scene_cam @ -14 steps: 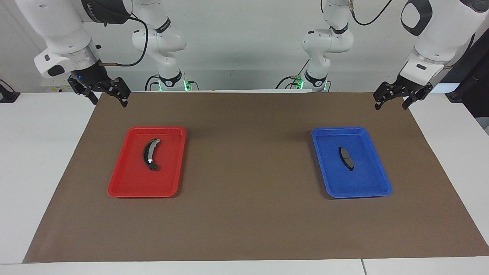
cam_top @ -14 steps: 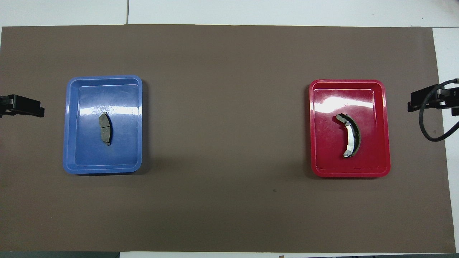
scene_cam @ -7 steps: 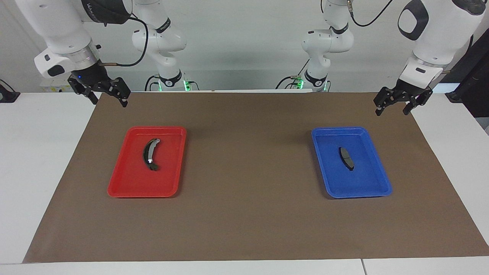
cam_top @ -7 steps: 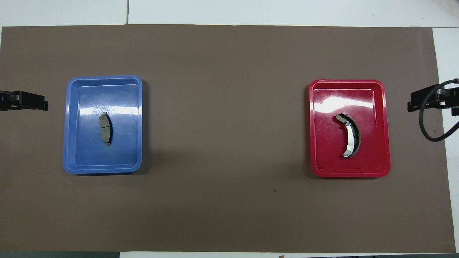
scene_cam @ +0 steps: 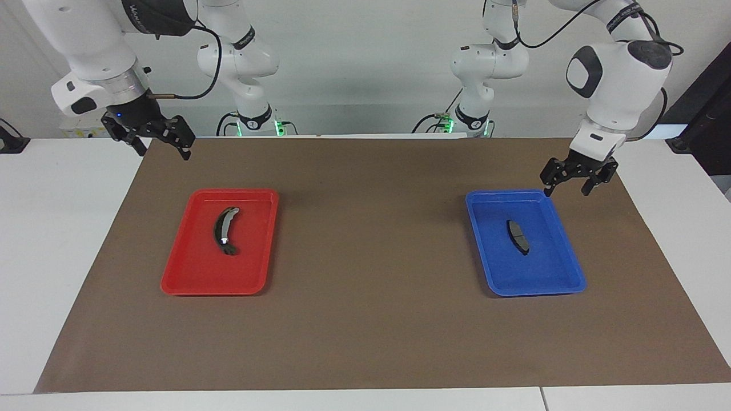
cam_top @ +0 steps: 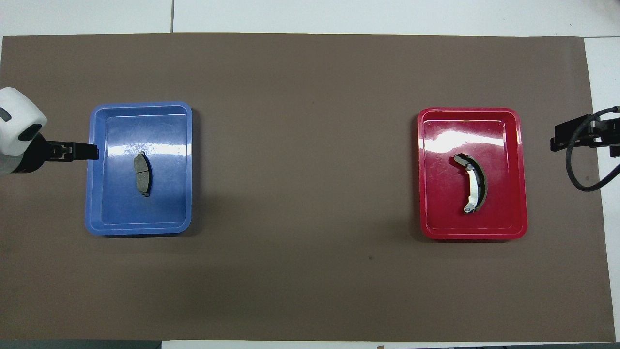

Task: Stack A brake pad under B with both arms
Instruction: 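Reach the left gripper into the blue tray and grasp the dark brake pad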

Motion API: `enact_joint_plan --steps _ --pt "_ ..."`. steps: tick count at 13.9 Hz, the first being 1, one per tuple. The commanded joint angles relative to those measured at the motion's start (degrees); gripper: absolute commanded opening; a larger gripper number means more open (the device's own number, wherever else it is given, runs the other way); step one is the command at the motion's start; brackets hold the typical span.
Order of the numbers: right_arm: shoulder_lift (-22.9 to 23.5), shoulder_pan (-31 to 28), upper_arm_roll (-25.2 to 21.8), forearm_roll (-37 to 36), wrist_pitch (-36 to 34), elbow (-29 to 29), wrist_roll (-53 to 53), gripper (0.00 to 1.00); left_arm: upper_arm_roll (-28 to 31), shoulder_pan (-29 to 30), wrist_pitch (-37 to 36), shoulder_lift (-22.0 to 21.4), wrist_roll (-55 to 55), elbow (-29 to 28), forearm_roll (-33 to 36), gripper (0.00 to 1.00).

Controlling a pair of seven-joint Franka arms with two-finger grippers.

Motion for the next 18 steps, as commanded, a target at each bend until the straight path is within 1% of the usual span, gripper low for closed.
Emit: enact_joint_plan --steps 1,3,5,7,9,11,15,18 --pt "-0.09 -0.42 0.3 0.72 -0.56 0.23 -0.93 0.99 0.06 -0.37 4.19 2.34 -0.36 -3.31 0.11 0.99" --pt "-0.09 -0.51 0.3 0.72 -0.47 0.23 -0.93 0.99 -0.03 -0.46 7.08 5.77 -0.62 -3.75 0.11 0.99" --pt "-0.09 -0.42 0.3 0.72 -0.47 0.23 -0.93 0.99 -0.12 -0.55 11.11 8.41 -2.28 -5.41 0.11 0.99" --pt "-0.09 -0.51 0.3 0.72 -0.47 0.23 -0.93 0.99 -0.21 -0.55 17.08 10.26 -2.38 -8.04 0.11 0.99" --pt "-0.09 -0.51 0.3 0.72 -0.47 0.23 -0.93 0.99 -0.21 -0.64 20.0 11.14 -2.38 -9.81 0.11 0.99" --pt "-0.09 -0.51 0.3 0.72 -0.47 0.23 -0.93 0.99 -0.21 -1.69 20.98 11.41 -2.38 -10.87 0.11 0.98" --pt "-0.09 -0.6 0.3 0.72 -0.56 0.23 -1.02 0.99 -0.21 -3.18 22.47 14.13 -3.34 -11.13 0.11 0.98" --pt "-0.09 -0.6 0.21 0.72 -0.56 0.23 -1.02 0.99 -0.21 -3.36 21.6 13.52 -3.87 -12.89 0.11 0.97"
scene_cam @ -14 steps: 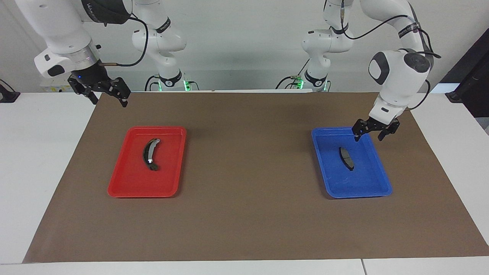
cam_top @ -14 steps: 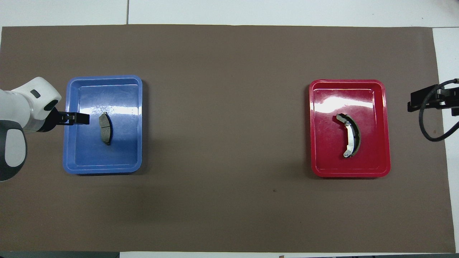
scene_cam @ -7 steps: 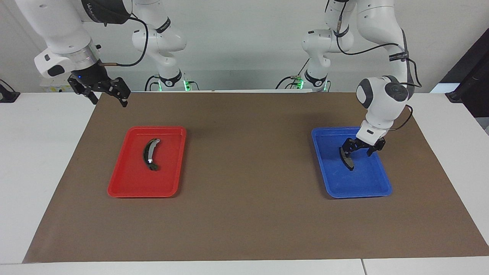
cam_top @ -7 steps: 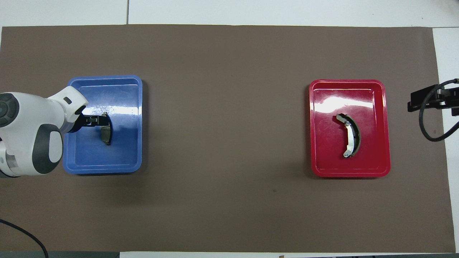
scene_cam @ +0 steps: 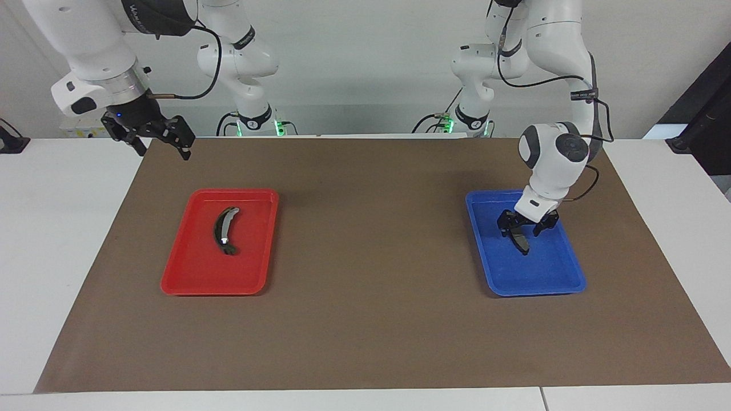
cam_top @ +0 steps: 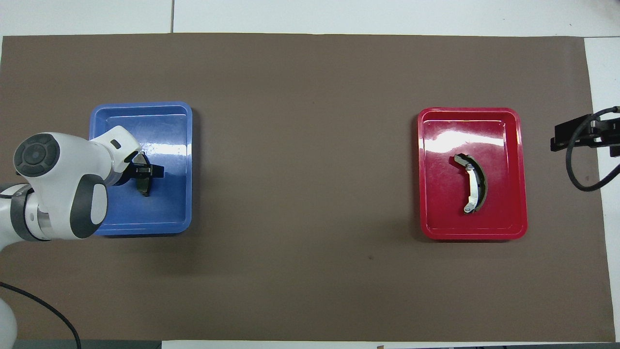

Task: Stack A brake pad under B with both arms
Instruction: 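Reach the left gripper into the blue tray and grasp the dark brake pad, then lift the dark pad with the left gripper while the right gripper reaches the red tray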

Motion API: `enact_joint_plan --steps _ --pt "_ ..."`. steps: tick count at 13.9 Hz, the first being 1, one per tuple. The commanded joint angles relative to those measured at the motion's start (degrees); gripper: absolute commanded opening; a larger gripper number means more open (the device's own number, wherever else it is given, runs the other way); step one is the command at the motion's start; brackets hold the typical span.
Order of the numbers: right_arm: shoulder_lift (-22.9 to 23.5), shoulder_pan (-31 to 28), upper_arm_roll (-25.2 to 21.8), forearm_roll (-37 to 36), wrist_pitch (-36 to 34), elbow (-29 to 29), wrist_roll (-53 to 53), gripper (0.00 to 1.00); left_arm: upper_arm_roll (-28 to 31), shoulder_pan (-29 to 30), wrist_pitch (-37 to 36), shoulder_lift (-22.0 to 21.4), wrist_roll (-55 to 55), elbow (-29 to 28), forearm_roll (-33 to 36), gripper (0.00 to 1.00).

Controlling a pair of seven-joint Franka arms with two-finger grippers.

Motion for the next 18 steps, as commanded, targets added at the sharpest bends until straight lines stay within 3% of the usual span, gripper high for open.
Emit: enact_joint_plan --steps 1,4,5,6,9,12,15,18 --pt "-0.09 -0.59 0.3 0.72 -0.56 0.23 -1.02 0.99 0.55 -0.68 1.32 -0.71 -2.02 -2.28 0.12 0.93" --pt "-0.09 -0.59 0.3 0.72 -0.56 0.23 -1.02 0.99 0.55 -0.76 1.85 -0.54 -5.63 -1.93 0.12 0.38" --pt "-0.09 -0.68 0.3 0.72 -0.56 0.23 -1.02 0.99 0.63 -0.76 1.94 -0.54 -5.2 -1.67 0.2 0.23" --pt "-0.17 -0.68 0.3 0.72 -0.56 0.14 -1.02 0.99 0.63 -0.76 1.77 -0.8 -5.2 -1.75 0.2 0.16" --pt "-0.18 -0.77 0.3 0.72 -0.47 0.14 -0.93 0.99 0.63 -1.29 -0.42 -4.12 -5.81 -1.06 0.2 0.08" --pt "-0.18 -0.77 0.3 0.72 -0.56 0.14 -0.93 0.99 0.28 -3.47 -13.14 -7.3 -6.33 4.99 0.2 0.08" --pt "-0.44 -1.2 0.04 0.63 0.31 -0.91 1.17 0.99 0.11 -9.89 -8.29 -6.17 -12.73 6.24 0.2 0.08" --pt "-1.66 -2.0 -0.31 0.72 5.92 -4.41 1.18 0.99 0.11 -17.27 -6.85 -1.43 -22.57 10.71 0.2 0.09"
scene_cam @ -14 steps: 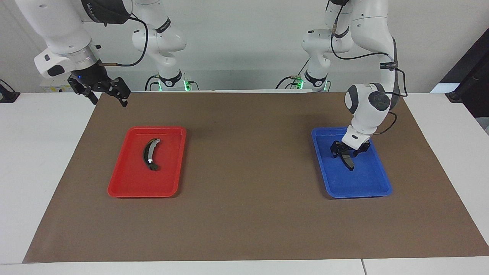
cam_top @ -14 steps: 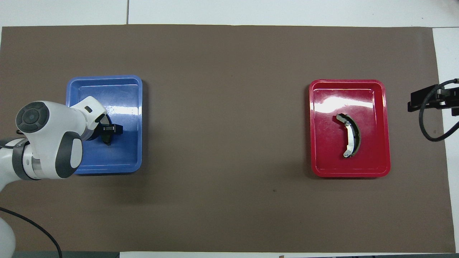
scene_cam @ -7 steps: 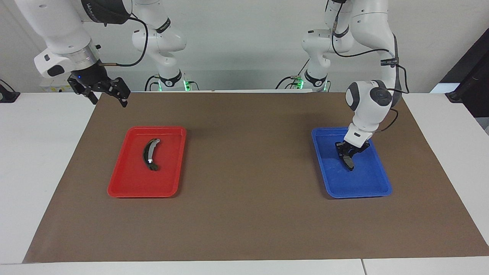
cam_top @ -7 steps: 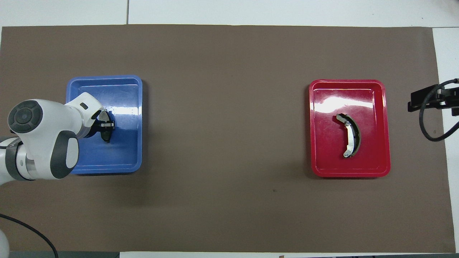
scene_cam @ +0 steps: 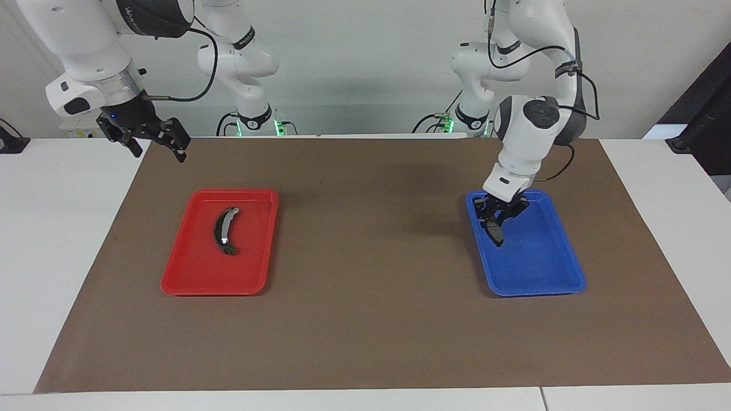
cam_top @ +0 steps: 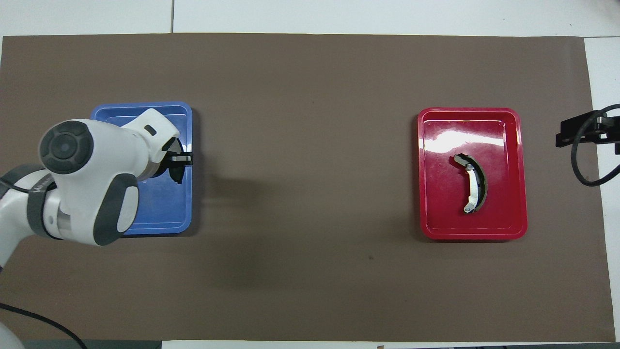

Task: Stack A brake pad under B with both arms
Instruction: 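Lift the dark pad with the left gripper while the right gripper reaches the red tray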

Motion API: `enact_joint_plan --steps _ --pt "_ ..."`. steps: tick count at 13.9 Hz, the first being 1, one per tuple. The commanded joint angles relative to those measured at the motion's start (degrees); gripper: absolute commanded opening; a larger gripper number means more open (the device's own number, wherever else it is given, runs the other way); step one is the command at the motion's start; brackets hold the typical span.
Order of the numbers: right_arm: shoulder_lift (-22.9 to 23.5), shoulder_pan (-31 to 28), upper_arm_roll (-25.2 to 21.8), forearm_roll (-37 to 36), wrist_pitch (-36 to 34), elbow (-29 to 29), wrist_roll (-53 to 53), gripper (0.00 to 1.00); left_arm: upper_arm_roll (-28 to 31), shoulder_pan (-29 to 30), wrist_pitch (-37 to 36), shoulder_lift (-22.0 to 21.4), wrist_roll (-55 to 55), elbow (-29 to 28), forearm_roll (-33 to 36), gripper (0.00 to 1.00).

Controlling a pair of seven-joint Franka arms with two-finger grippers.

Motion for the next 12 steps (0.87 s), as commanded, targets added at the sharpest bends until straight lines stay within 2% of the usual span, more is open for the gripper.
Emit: enact_joint_plan --steps 1,3,4,5,7,9,10,12 --pt "-3.92 -0.87 0.13 0.72 6.72 -8.99 -0.5 0.99 0.61 -5.77 1.14 5.62 -7.77 5.99 0.26 0.09" --pt "-7.01 -0.87 0.22 0.98 14.19 -17.79 -3.31 0.99 0.61 -9.03 1.32 9.31 -12.78 9.68 0.17 0.08" --pt "-7.11 -0.43 0.22 1.42 18.41 -21.49 -3.67 0.99 0.61 -10.44 1.58 12.03 -15.16 12.13 0.17 0.09" --pt "-5.71 -0.17 0.22 3.69 20.36 -23.0 -4.28 0.99 0.61 -11.84 1.76 14.84 -16.4 14.51 0.17 0.09" --pt "-1.5 0.01 0.31 5.55 24.83 -24.94 -8.58 0.99 0.53 -13.78 3.42 17.58 -17.38 15.76 0.08 0.14" --pt "-0.52 0.45 0.4 5.55 34.04 -31.42 -10.44 0.99 0.52 -16.33 5.18 19.07 -17.38 15.15 0.08 0.2" --pt "-0.43 1.67 0.4 5.64 39.14 -35.28 -10.7 0.99 0.52 -17.21 5.27 19.0 -17.38 14.28 0.08 0.29" --pt "0.53 1.86 0.4 5.64 45.92 -40.31 -11.66 0.99 0.61 -17.22 5.36 19.0 -17.55 14.44 0.08 0.62"
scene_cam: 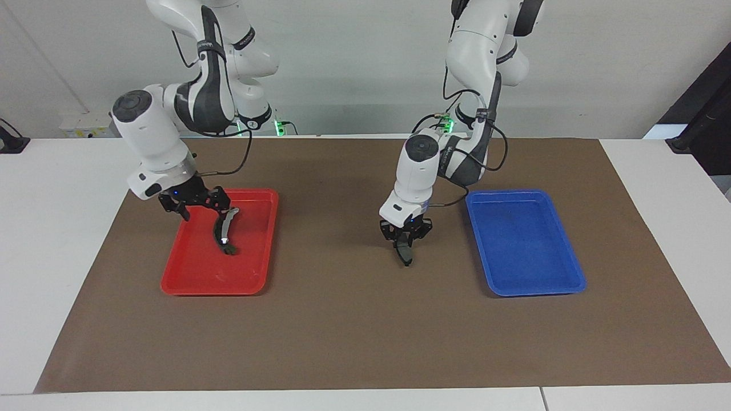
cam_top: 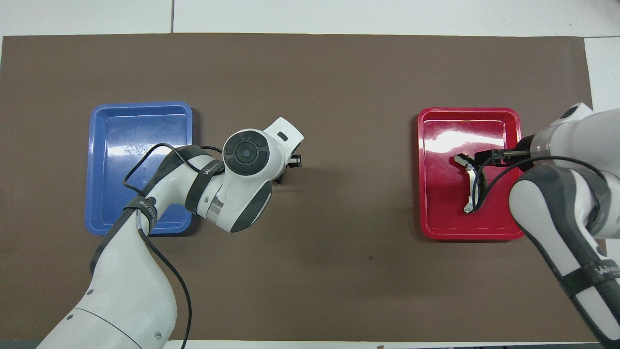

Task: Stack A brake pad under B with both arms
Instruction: 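Place the dark pad with the left gripper while the right gripper grasps the curved pad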

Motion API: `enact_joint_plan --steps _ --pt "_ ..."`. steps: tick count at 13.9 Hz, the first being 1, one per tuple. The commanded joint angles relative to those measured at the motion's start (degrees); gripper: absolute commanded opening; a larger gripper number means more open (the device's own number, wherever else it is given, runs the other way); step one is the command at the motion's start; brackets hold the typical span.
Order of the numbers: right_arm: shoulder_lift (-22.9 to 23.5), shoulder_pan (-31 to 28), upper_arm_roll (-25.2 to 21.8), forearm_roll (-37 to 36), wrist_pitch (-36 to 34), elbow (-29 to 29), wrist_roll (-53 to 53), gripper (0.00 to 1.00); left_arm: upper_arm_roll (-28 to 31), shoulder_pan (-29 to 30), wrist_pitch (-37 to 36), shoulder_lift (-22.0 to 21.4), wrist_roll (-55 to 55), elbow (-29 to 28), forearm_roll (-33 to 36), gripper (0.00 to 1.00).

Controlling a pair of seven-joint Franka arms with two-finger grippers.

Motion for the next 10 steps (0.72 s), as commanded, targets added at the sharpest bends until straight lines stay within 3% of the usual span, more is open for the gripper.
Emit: enact_joint_plan --steps 1,2,3,6,10 --pt "-0.52 -0.04 0.13 0.93 7.29 -6.89 -4.37 0.99 0.88 -0.42 0.75 -0.18 -0.59 0.52 0.09 0.76" --pt "0.62 -0.48 0.13 0.93 8.01 -7.25 -6.83 0.99 0.97 -0.41 0.58 -0.27 -0.5 0.52 0.09 0.94" --pt "1.58 -0.57 0.13 0.93 8.97 -7.43 -8.25 0.99 0.97 -0.41 -0.03 -0.7 -0.41 0.08 0.09 0.98" --pt "3.78 -0.57 0.13 0.93 12.05 -8.31 -8.26 0.99 1.06 1.77 -2.75 -4.91 0.37 -0.53 0.09 0.98" --pt "5.81 -0.57 0.13 0.93 13.46 -8.22 -8.26 0.97 1.06 8.09 -10.73 -13.61 2.83 -5.36 0.09 0.98"
